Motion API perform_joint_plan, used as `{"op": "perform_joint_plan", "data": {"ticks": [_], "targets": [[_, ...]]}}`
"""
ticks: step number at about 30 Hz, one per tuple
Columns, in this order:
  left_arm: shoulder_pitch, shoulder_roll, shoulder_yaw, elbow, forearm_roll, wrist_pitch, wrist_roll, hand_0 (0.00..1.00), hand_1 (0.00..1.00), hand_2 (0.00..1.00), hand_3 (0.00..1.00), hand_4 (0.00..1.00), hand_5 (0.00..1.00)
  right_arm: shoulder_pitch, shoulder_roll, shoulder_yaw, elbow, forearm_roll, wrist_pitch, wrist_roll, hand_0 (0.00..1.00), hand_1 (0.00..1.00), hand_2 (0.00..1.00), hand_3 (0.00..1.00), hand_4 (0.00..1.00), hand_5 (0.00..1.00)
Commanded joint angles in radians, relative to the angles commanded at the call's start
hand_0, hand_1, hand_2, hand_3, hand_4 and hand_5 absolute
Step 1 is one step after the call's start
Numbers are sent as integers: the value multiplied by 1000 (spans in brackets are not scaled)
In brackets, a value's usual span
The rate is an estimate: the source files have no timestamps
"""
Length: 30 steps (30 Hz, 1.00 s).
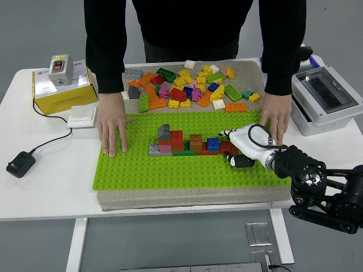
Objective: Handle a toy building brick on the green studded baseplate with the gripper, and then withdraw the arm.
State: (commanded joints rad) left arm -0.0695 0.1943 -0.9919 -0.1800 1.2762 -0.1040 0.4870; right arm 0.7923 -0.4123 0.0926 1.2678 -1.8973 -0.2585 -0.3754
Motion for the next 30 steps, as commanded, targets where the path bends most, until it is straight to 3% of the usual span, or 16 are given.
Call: {"op": "perform_joint_plan", "data": {"ticks": [30], "targets": [[-3,3,12,0,-7,13,-7,692,641,554,641,156,647,2,-46,-1,78,64,-43,25,116,172,729,877,505,411]]}}
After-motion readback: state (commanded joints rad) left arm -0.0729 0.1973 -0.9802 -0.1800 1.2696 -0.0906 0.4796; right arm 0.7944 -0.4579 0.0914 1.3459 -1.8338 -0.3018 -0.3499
